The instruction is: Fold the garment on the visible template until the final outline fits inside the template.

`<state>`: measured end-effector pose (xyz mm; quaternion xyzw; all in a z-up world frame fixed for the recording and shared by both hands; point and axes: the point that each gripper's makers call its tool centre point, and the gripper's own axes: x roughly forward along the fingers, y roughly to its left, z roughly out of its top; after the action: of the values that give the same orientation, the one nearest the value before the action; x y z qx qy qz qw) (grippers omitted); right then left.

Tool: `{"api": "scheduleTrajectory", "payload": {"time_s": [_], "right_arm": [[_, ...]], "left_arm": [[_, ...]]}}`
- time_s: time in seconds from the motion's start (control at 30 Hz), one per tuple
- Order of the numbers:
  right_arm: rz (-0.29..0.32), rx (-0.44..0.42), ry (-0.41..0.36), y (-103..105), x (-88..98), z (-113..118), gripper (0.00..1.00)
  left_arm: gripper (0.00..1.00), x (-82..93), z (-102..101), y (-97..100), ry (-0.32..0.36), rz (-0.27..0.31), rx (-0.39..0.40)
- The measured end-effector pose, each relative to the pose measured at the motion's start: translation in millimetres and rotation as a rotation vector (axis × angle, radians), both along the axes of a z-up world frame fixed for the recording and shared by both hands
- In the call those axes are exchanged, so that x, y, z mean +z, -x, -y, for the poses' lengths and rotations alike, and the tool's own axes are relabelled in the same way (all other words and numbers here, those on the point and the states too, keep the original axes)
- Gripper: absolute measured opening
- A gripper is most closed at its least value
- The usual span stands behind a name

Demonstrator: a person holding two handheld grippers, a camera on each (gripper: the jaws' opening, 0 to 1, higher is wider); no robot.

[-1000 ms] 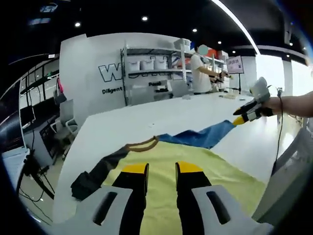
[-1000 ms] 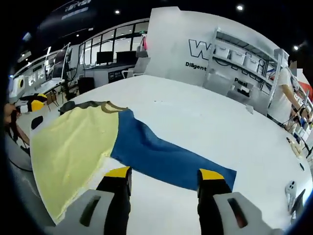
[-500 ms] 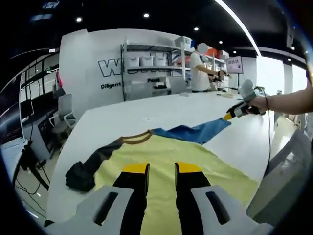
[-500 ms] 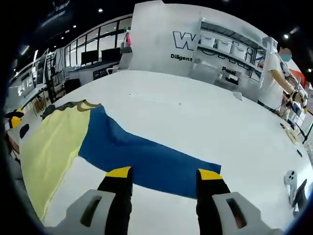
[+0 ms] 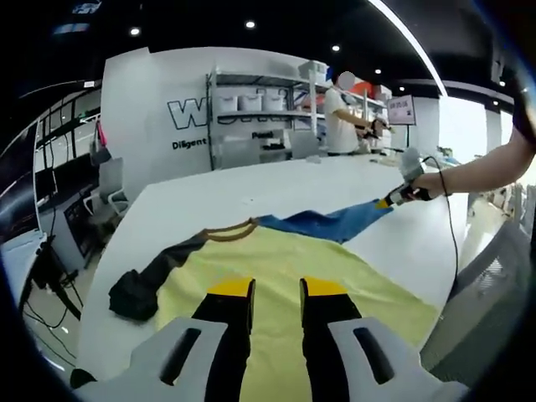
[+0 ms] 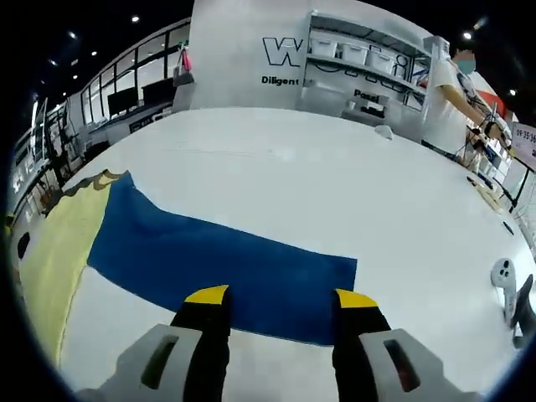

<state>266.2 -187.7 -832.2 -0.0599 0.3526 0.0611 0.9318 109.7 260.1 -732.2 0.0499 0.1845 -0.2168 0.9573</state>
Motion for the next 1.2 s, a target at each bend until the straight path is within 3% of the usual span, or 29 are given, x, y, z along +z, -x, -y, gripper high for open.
{"api": "scheduleTrajectory", "payload": {"time_s": [0.5,0.53,0.8,1.0,1.2], "right_arm": [[-0.068,-0.061,-0.009,5,-16.7,11,0.42],[-0.045,-0.083,-0.049,3,-15.4,10,0.42],[-0.035,-0.115,-0.044,3,-16.5,13,0.4],[-0.006,-0.108,-0.04,4,-16.1,7,0.33],[-0.011,-0.096,-0.03,3,-16.5,-1,0.2]], "left_arm": [[0.19,-5.3,3,5.6,0.0,-0.016,-0.001],[0.19,-5.2,3,5.5,0.0,-0.014,-0.002],[0.19,-4.0,2,4.3,-0.001,-0.012,-0.002],[0.18,-8.6,1,7.2,-0.003,-0.026,0.002],[0.18,-10.3,2,9.3,0.002,-0.034,0.0]]}}
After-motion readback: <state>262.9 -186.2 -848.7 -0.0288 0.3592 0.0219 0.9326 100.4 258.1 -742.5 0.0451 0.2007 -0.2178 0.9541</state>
